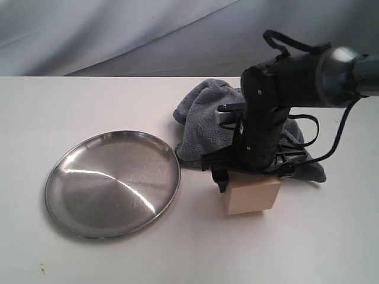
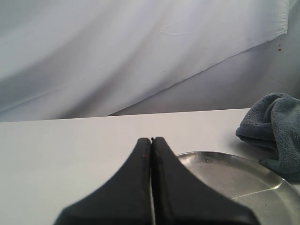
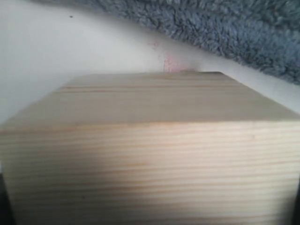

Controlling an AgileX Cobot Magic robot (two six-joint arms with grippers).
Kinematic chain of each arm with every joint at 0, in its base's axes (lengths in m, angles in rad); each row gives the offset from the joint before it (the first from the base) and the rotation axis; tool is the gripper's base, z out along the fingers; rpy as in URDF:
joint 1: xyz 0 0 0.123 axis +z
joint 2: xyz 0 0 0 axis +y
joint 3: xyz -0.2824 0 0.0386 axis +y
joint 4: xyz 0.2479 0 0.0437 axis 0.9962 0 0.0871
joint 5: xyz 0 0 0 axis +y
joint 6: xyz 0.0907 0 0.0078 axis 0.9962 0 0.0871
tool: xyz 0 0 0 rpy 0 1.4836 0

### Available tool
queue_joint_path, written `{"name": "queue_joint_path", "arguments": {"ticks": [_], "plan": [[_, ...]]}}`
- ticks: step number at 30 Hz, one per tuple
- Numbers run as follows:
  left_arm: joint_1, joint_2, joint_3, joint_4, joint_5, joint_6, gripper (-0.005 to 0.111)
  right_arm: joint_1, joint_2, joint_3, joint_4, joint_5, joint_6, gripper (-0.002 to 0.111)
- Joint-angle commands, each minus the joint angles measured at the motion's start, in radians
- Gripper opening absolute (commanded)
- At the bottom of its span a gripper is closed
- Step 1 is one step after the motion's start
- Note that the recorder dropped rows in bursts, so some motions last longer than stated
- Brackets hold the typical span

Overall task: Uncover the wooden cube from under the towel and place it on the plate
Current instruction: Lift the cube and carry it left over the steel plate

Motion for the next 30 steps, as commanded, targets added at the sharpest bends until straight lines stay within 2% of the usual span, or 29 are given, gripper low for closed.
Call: {"name": "queue_joint_path", "arguments": {"ticks": [1, 8, 15, 20, 24, 30], "plan": [[-0.005, -0.004, 0.004, -0.002, -0.002, -0.003, 0.0, 0.014, -0.1, -0.001, 0.002, 0.011, -0.011, 0.0], [-0.005, -0.004, 0.004, -0.002, -0.002, -0.003, 0.0, 0.072, -0.196, -0.007, 0.041, -0.011, -0.031, 0.0], [-0.005, -0.004, 0.004, -0.002, -0.002, -0.003, 0.0, 0.156, -0.206, -0.007, 0.047, -0.115, -0.052, 0.0], [-0.005, -0.004, 0.004, -0.002, -0.002, -0.003, 0.0, 0.174, -0.206, -0.01, 0.09, -0.185, -0.052, 0.0], [-0.005, -0.004, 0.004, -0.002, -0.002, -0.003, 0.0, 0.178, -0.161, -0.103, 0.139, -0.144, -0.091, 0.0], [-0.005, -0.004, 0.004, -0.002, -0.002, -0.003, 0.0, 0.225, -0.022, -0.343, 0.137, -0.042, -0.094, 0.0]]}}
